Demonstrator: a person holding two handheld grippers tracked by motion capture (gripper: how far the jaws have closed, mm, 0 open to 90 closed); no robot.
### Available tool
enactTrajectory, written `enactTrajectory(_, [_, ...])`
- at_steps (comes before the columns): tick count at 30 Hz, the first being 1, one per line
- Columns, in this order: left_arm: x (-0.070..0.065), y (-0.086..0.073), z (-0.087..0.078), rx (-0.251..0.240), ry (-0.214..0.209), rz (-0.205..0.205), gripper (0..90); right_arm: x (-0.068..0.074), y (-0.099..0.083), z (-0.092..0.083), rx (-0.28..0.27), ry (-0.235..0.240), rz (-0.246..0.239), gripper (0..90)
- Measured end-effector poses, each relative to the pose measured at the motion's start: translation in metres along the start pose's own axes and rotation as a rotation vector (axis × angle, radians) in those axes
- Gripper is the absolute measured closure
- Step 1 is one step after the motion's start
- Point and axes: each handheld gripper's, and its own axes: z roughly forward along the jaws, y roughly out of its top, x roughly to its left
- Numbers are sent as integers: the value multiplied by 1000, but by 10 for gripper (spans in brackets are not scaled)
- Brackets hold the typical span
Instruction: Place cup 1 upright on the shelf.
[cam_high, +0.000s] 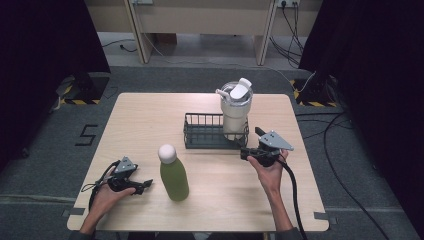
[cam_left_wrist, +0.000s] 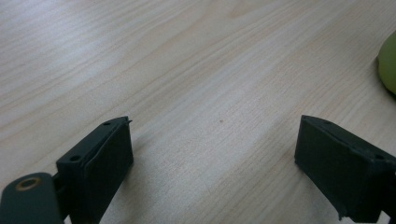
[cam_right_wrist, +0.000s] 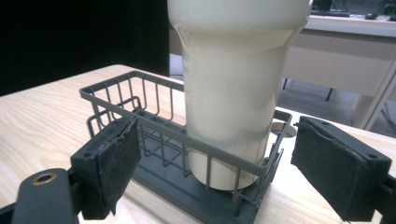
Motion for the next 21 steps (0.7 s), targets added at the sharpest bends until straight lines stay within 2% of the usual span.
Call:
enactTrajectory(16, [0, 0, 0, 1, -2, 5, 107, 0, -8, -18, 8, -1, 11, 154])
enactTrajectory(19, [0, 0, 0, 0, -2, 6, 108, 0, -9, -21, 4, 19, 32, 154])
enactTrajectory(21, [0, 0, 0, 0, -2, 6, 109, 2, -10, -23, 5, 21, 28, 154])
